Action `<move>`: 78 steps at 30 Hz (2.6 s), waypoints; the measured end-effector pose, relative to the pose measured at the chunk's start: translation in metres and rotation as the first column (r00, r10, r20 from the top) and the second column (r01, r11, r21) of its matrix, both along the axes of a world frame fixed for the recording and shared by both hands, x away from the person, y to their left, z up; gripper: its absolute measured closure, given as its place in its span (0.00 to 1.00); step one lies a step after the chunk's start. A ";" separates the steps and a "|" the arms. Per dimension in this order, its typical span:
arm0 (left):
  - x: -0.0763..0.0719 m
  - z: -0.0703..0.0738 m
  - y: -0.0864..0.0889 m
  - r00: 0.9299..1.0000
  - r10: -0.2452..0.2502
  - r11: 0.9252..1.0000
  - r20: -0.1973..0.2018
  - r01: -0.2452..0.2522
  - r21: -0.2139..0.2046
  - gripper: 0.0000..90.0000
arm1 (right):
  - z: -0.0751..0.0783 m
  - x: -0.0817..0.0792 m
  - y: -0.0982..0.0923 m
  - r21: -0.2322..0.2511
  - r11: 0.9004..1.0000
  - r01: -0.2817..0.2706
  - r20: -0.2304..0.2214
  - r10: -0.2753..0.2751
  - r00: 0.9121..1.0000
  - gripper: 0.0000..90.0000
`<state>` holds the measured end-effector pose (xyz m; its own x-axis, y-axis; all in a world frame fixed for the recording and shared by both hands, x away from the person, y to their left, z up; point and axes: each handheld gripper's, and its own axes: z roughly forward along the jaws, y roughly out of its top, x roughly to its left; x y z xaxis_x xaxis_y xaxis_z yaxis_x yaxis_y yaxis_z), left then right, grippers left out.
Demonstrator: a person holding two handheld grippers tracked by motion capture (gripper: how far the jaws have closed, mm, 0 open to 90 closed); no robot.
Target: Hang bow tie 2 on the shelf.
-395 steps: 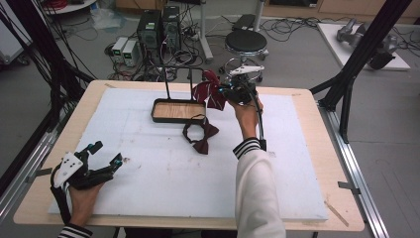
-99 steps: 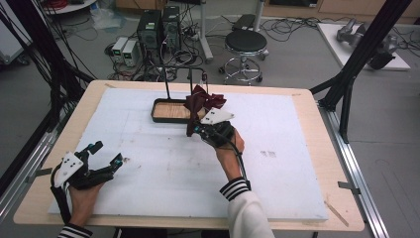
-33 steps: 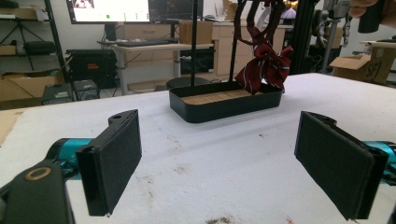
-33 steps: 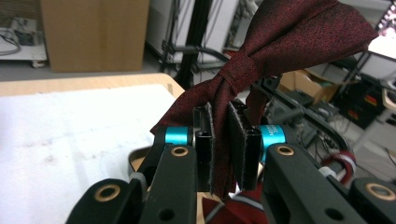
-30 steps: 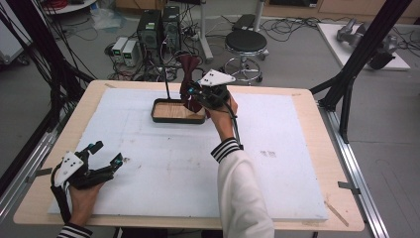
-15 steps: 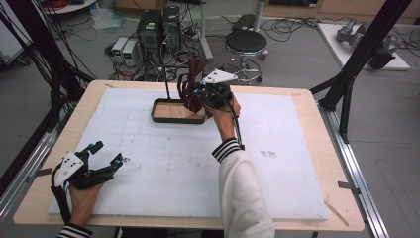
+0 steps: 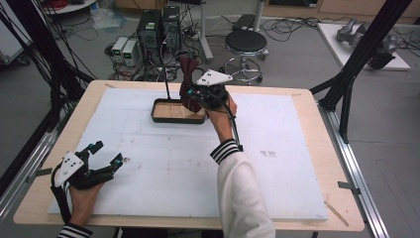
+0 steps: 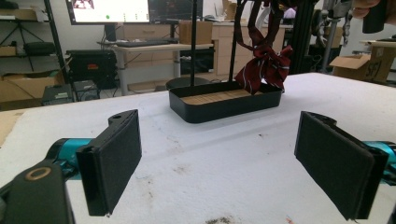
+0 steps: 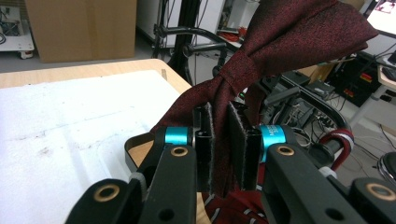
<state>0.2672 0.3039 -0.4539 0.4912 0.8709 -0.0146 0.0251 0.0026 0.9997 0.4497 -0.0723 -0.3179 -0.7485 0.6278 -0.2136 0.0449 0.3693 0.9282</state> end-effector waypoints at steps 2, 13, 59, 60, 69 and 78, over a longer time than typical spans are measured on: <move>0.000 0.000 0.000 1.000 0.000 1.000 0.001 0.000 -0.001 0.17 | 0.001 0.000 0.000 0.003 1.000 -0.001 0.001 0.001 1.000 0.90; 0.000 0.000 0.000 1.000 -0.001 1.000 -0.001 0.001 -0.003 0.17 | 0.008 0.002 0.005 0.001 1.000 0.000 0.008 0.000 1.000 0.90; 0.000 0.000 0.000 1.000 -0.003 1.000 -0.001 0.003 -0.002 0.17 | 0.005 0.017 -0.001 -0.065 0.993 0.094 -0.136 -0.102 0.985 0.89; 0.000 0.000 0.000 1.000 -0.003 1.000 -0.003 0.003 -0.002 0.17 | 0.005 0.017 -0.001 -0.066 0.993 0.099 -0.144 -0.107 0.984 0.89; 0.000 0.000 0.000 1.000 -0.002 1.000 0.001 0.002 -0.003 0.17 | 0.002 0.016 -0.002 -0.069 0.989 0.133 -0.206 -0.145 0.968 0.89; 0.000 0.000 0.000 1.000 0.002 1.000 0.001 -0.002 -0.002 0.17 | -0.013 0.015 -0.007 -0.068 0.984 0.165 -0.233 -0.176 0.956 0.89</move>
